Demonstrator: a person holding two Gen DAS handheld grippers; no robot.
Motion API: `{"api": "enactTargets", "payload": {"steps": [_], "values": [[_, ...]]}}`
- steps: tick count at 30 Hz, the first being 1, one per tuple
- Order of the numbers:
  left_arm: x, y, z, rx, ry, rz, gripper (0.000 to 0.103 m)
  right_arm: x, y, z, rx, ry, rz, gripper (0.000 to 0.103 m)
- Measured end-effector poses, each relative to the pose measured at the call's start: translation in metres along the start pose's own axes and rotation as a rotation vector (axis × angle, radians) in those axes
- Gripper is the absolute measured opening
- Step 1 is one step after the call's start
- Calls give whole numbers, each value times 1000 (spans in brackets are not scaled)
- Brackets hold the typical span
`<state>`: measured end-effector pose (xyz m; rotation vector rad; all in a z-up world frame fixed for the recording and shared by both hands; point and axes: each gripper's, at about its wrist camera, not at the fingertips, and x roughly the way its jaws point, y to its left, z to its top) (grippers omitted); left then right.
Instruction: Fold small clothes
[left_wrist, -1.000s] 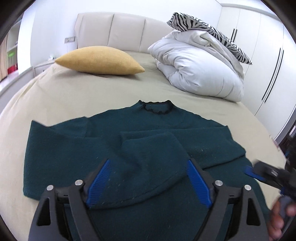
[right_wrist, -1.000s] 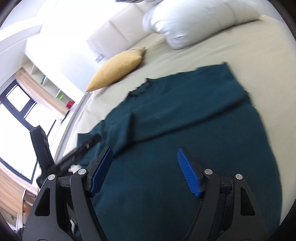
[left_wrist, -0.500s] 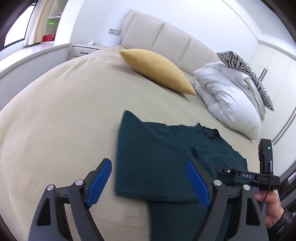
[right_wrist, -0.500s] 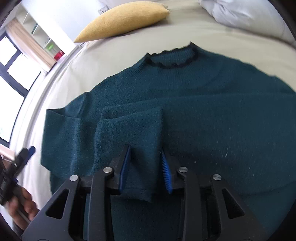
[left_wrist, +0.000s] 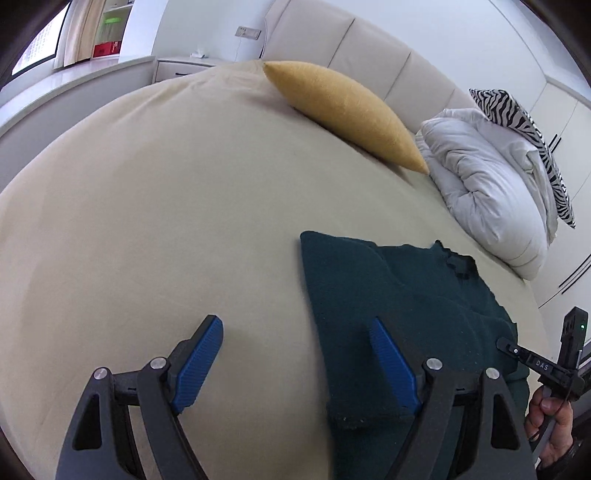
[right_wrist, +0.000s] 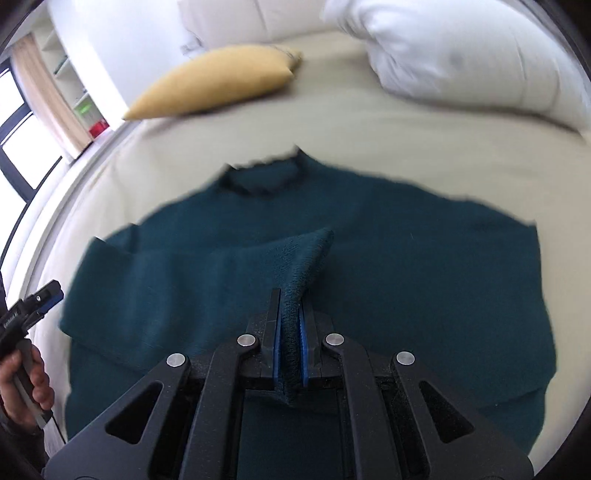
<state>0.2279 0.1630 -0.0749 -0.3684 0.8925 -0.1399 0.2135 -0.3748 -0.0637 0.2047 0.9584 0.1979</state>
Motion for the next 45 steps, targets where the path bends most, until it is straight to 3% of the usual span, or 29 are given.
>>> {"api": "enactTargets", "payload": {"steps": [5, 8, 13, 16, 18, 20, 26, 30, 34, 38, 39, 42, 43, 44, 45], "values": [[9, -6, 14, 6, -2, 14, 82, -3, -17, -7, 43, -61, 51, 6], [23, -13, 21, 40, 15, 46, 73, -19, -21, -7, 53, -147, 51, 6], [44, -24, 31, 64, 39, 72, 65, 0, -25, -8, 41, -64, 45, 6], [49, -30, 34, 92, 45, 77, 43, 2, -27, -18, 38, -58, 41, 7], [53, -32, 34, 105, 50, 80, 19, 4, -33, -18, 68, -58, 60, 7], [51, -36, 32, 129, 32, 92, 9, 7, -30, -18, 54, -58, 46, 7], [48, -27, 24, 109, -25, 95, 9, -14, -17, -7, 14, -162, -7, 6], [52, -26, 22, 109, -27, 99, 9, 26, -40, -10, 89, -31, -29, 6], [43, -22, 24, 78, -19, 82, 18, 20, -41, -9, 118, -43, 1, 6], [5, -14, 15, 7, -38, 61, 62, 5, -38, -6, 142, -44, 51, 11], [-4, -13, 10, 2, -39, 58, 66, 2, -38, -6, 152, -43, 60, 13], [-10, -21, -7, 52, 9, 62, 63, -6, -33, -13, 134, -51, 70, 18], [-6, -24, -13, 68, 34, 62, 57, -4, -31, -15, 123, -42, 63, 18], [-1, -27, -18, 88, 49, 77, 42, 2, -28, -18, 112, -25, 52, 18], [4, -30, -22, 113, 56, 103, 37, 7, -27, -21, 99, -5, 28, 18]]}}
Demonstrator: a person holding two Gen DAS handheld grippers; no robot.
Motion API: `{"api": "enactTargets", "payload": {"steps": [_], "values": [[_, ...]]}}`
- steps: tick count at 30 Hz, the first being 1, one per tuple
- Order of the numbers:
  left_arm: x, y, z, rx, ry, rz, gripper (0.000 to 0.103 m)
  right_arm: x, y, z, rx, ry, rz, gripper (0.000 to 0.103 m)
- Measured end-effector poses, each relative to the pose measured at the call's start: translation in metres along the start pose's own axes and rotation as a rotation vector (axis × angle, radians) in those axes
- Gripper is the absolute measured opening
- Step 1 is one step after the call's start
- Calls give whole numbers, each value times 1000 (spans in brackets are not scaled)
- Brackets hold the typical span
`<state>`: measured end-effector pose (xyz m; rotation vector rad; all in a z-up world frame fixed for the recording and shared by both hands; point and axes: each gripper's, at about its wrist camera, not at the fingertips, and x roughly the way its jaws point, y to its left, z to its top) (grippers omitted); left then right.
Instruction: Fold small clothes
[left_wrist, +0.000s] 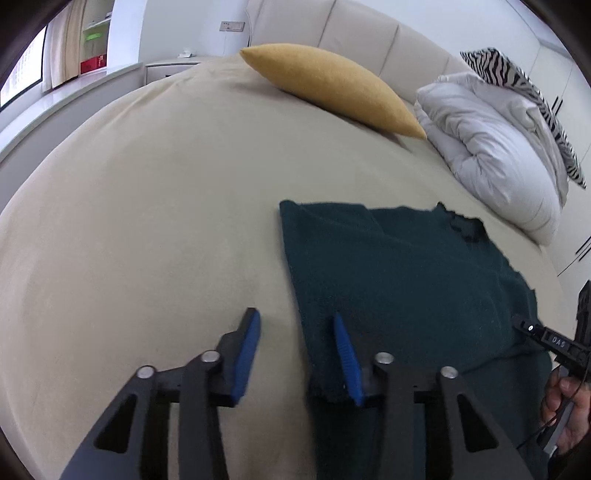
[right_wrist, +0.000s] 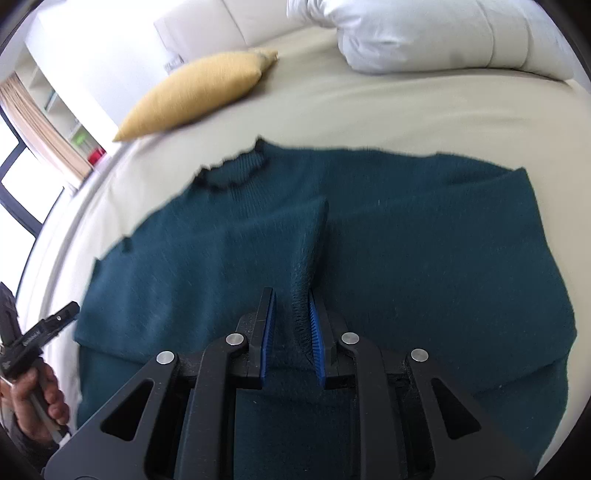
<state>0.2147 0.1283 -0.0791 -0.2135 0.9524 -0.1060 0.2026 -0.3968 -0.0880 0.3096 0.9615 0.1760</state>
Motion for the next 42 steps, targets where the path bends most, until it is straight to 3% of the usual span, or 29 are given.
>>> {"api": "enactTargets", "payload": {"steps": [1, 3, 6, 10, 14, 17, 23, 27, 31, 32, 35, 38, 40, 41, 42], "values": [[3, -3, -2, 14, -1, 12, 34, 4, 1, -2, -14, 9, -24, 16], [4, -9, -4, 62, -8, 32, 17, 4, 2, -4, -25, -3, -43, 8], [-1, -11, -7, 85, -17, 37, 8, -4, -6, -2, 9, -19, -55, 6], [0, -5, -16, 88, -31, 40, 8, -19, -12, -3, 25, -68, -57, 6], [5, -5, -19, 100, -43, 50, 8, 6, -26, -13, 31, -51, -41, 6], [4, -9, -19, 121, -45, 67, 8, -1, -28, -10, 69, -42, -23, 6], [3, -4, -19, 109, -47, 53, 9, -27, -17, -15, 20, -70, -57, 6], [6, -2, -18, 104, -48, 37, 10, -12, -39, -21, 78, -23, -54, 2], [6, -5, -20, 114, -60, 44, 10, -24, -49, -23, 152, -44, -18, 5], [6, -5, -20, 115, -63, 45, 10, -32, -46, -23, 151, -65, -17, 10], [6, -4, -20, 108, -65, 36, 10, -51, -33, -18, 126, -147, 15, 10], [6, -2, -20, 94, -66, 20, 10, -51, -19, -7, 80, -158, 26, 10], [6, 0, -22, 90, -70, 13, 10, -39, -12, -6, 32, -134, 5, 14], [6, 0, -22, 89, -70, 11, 10, -25, -10, -7, 5, -89, -15, 22], [5, 0, -21, 83, -68, 2, 10, -4, -15, -12, -10, 2, -47, 22]]}}
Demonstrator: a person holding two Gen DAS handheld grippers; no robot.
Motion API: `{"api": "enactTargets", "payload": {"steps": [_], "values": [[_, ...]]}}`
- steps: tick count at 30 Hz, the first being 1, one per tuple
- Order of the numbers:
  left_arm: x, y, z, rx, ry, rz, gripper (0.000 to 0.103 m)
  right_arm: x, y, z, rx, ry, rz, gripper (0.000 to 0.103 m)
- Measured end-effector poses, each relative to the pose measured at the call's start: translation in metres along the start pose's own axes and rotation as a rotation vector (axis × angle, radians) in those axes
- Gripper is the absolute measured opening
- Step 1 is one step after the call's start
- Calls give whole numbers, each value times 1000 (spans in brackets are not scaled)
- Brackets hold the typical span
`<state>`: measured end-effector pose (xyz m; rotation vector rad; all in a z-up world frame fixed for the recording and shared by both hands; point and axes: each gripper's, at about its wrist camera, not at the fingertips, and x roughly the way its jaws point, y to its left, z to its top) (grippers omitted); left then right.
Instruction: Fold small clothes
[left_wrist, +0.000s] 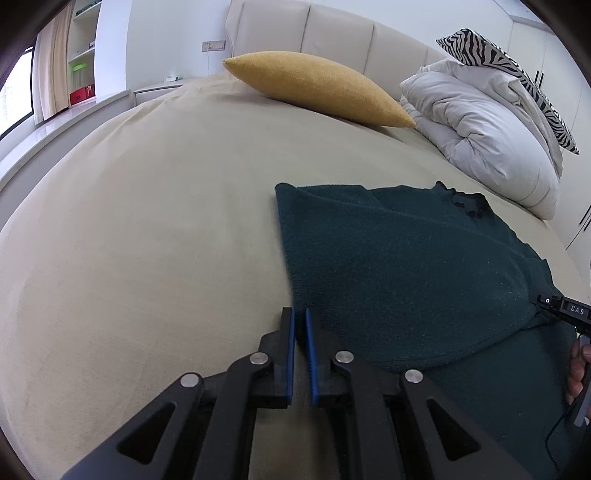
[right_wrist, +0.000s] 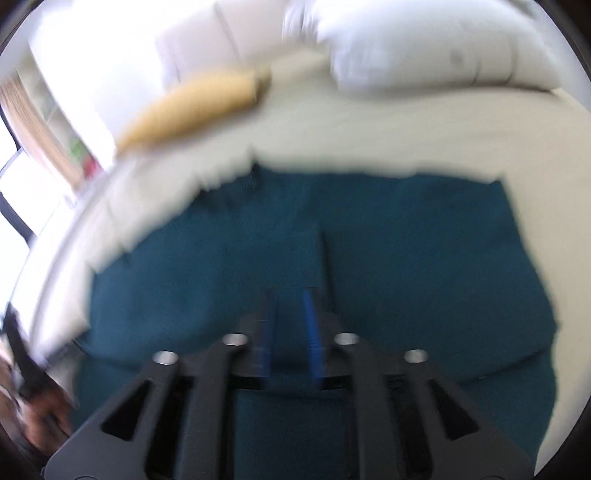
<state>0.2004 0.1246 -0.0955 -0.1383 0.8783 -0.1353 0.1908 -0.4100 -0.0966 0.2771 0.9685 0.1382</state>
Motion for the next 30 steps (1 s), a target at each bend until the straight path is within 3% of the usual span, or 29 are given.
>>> {"api": "enactTargets", "payload": {"steps": [2, 5, 6, 10, 11, 12, 14, 19, 23, 30], "values": [[-3, 6, 2, -32, 5, -43, 12, -5, -8, -3, 38, -58, 41, 22], [-24, 23, -2, -140, 30, -108, 30, -41, -25, -11, 166, -53, 51, 23], [-37, 26, -7, -156, 30, -124, 38, -57, -25, -14, 154, -80, 51, 23], [-95, 26, -42, -161, 34, -215, 53, -129, -28, -45, 89, -158, 78, 30], [-106, 25, -51, -157, 38, -230, 57, -141, -30, -55, 91, -161, 95, 41], [-122, 25, -66, -158, 51, -248, 60, -155, -33, -67, 95, -167, 113, 59], [-142, 27, -86, -173, 75, -280, 65, -181, -39, -93, 107, -192, 133, 67], [-180, 28, -150, -215, 166, -345, 75, -223, -56, -156, 144, -174, 180, 67], [-186, 25, -189, -297, 253, -425, 76, -248, -71, -200, 174, -152, 180, 67], [-196, 20, -208, -337, 307, -490, 76, -284, -110, -248, 257, -130, 149, 67]]}}
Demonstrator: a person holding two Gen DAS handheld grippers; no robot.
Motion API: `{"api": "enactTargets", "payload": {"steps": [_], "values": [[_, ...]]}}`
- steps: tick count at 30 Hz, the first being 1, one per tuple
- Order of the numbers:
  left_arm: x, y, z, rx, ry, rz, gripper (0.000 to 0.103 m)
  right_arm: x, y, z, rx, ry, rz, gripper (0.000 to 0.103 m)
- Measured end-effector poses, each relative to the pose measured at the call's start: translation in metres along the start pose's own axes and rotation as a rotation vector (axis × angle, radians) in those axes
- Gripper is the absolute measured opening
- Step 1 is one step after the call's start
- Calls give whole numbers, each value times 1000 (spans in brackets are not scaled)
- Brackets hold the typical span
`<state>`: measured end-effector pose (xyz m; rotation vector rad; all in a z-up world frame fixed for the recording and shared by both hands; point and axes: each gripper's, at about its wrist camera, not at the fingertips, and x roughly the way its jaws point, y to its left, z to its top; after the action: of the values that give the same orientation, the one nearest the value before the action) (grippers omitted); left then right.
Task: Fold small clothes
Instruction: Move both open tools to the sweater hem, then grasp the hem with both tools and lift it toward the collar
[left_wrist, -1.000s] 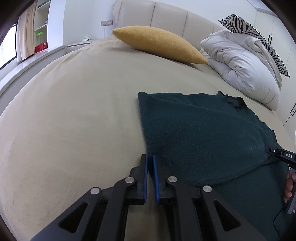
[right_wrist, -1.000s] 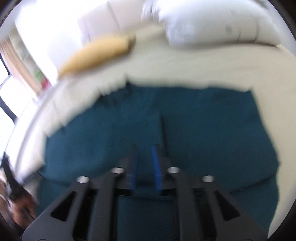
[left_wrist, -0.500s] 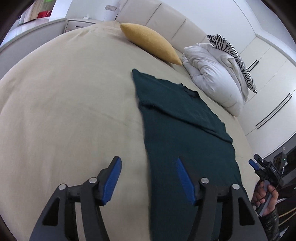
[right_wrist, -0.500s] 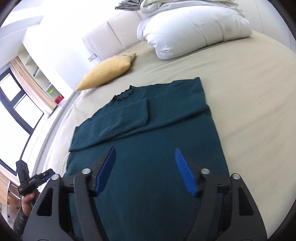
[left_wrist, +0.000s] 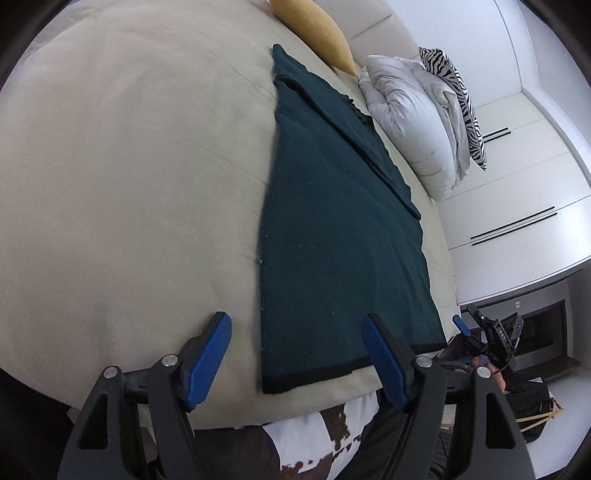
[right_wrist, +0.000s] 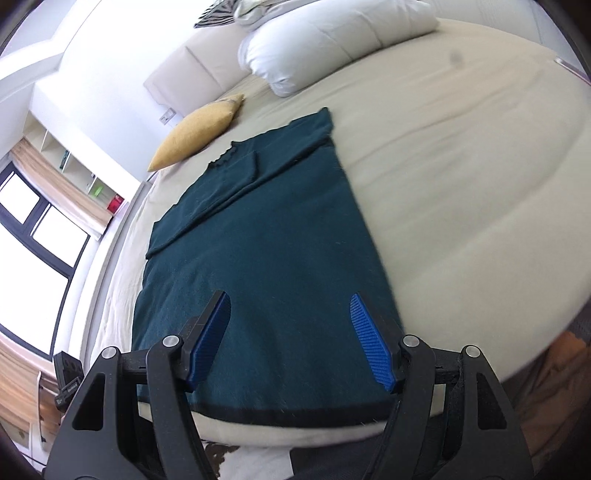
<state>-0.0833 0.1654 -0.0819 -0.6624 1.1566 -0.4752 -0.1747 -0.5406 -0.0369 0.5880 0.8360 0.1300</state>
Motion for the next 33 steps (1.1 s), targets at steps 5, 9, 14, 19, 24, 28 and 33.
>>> {"api": "enactTargets", "payload": {"steps": [5, 9, 14, 19, 24, 28, 33], "values": [[9, 1, -7, -13, 32, -15, 74, -16, -34, -12, 77, 25, -30, 67], [10, 4, -5, -22, 37, -8, 54, -20, -56, -22, 128, 59, -32, 67], [9, 10, -7, -29, 49, -1, 30, -17, -72, -28, 174, 114, -17, 67], [11, 12, -10, -21, 59, 9, 12, -11, -75, -32, 172, 161, -10, 64], [11, 7, -13, 9, 64, 20, 8, -2, -73, -33, 175, 202, 22, 38], [9, 5, -14, 24, 53, 32, 7, 6, -64, -31, 162, 225, 32, 31], [2, 3, -13, 41, 29, 32, 7, 10, -59, -32, 141, 231, 13, 8]]}}
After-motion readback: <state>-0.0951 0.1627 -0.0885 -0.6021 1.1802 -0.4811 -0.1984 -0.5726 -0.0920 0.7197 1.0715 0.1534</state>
